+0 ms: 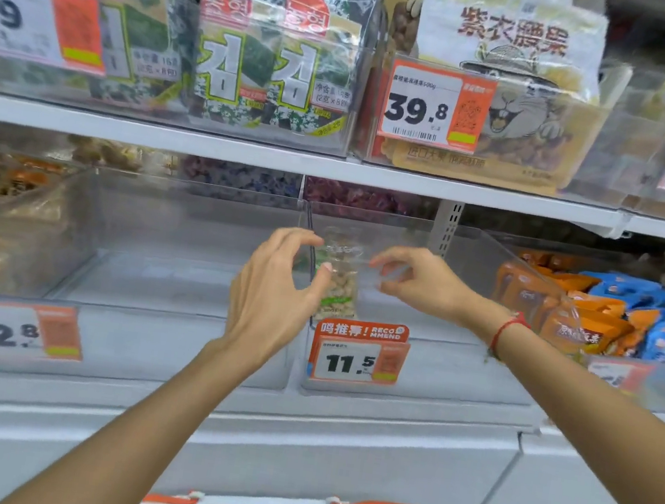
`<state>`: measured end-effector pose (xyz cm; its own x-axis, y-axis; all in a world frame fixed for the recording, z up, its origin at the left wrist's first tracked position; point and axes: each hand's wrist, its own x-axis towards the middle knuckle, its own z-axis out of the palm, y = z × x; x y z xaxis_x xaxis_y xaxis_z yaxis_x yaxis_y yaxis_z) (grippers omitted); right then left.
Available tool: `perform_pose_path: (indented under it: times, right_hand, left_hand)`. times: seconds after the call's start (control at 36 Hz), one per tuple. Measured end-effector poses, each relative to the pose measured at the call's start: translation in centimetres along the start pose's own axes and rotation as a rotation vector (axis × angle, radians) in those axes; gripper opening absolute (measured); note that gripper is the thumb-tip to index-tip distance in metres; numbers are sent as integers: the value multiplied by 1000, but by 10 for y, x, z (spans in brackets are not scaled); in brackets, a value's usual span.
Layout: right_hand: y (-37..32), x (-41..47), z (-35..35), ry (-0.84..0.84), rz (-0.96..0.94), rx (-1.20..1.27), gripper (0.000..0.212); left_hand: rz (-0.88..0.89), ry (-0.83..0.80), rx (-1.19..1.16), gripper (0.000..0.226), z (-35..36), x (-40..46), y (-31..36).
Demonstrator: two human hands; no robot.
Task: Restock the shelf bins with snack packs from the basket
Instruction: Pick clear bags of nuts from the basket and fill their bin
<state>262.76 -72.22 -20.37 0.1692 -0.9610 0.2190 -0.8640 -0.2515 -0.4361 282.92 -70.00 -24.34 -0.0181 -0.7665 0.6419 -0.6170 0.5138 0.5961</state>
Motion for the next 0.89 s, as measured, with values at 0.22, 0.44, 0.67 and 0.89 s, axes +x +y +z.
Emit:
perform_pose_path:
  times: [0.22, 0.44, 0.67, 0.89]
  right_hand:
    - [-43, -119, 7, 11, -226, -370, 16]
    - [-13, -174, 83, -325, -116, -409, 23]
    - [22, -207, 169, -811, 23, -493, 47]
    - [20, -213, 201, -843, 132, -251, 54]
  left_hand:
    - [192, -124, 204, 10, -41, -81, 22]
    - [26, -688, 504, 23, -25, -141, -21]
    - [-203, -1374, 332, 41, -3, -199, -75]
    - [-303, -1397, 180, 50, 3, -227, -99]
